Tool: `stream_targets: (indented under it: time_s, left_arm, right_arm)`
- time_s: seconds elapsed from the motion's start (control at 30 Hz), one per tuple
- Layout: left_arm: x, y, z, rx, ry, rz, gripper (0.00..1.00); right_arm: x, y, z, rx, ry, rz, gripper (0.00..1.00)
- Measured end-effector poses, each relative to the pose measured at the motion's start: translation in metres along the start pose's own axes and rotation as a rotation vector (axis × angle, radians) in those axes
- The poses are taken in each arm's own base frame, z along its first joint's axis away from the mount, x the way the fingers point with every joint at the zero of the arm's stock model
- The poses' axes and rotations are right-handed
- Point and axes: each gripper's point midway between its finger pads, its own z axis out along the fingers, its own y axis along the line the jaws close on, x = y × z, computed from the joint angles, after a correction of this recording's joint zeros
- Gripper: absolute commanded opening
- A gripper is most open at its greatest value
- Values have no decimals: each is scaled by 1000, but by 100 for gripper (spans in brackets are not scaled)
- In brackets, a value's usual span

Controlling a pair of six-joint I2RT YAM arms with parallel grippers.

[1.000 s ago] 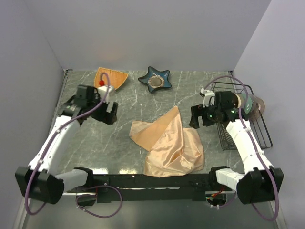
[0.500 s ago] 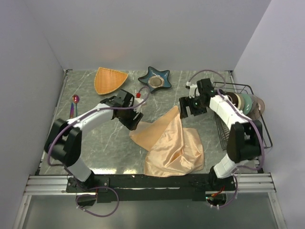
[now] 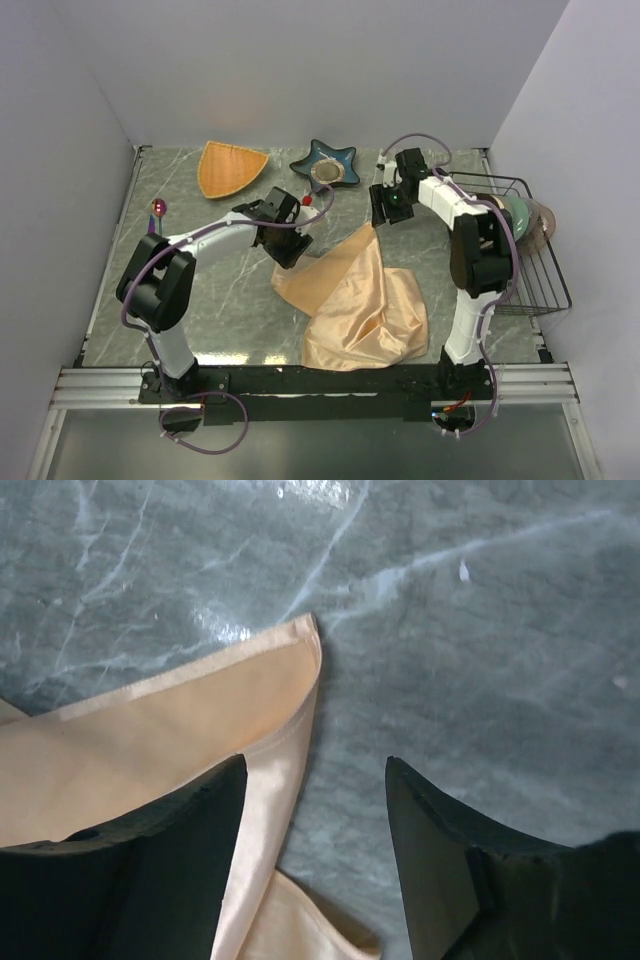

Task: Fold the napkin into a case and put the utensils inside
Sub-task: Pick up the crumpled napkin from the center of the board.

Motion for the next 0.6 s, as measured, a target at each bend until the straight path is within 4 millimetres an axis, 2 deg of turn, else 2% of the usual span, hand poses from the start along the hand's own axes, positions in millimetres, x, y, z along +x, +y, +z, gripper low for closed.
stream_targets:
  time_s: [0.23, 0.47, 0.57, 0.6]
  left_arm:
    - [0, 14, -7, 5, -3, -49, 66]
    - [6, 44, -21, 9, -22, -160, 67]
    - [6, 50, -29, 9, -36, -183, 68]
    - [5, 50, -33, 9, -44, -187, 68]
  right_arm:
    - [-10, 3, 31, 0, 24, -8, 64]
    - [-15, 11, 53, 40, 39, -59, 62]
    - [-10, 12, 58, 55, 58, -75, 59]
    - [-10, 11, 58, 56, 58, -79, 54]
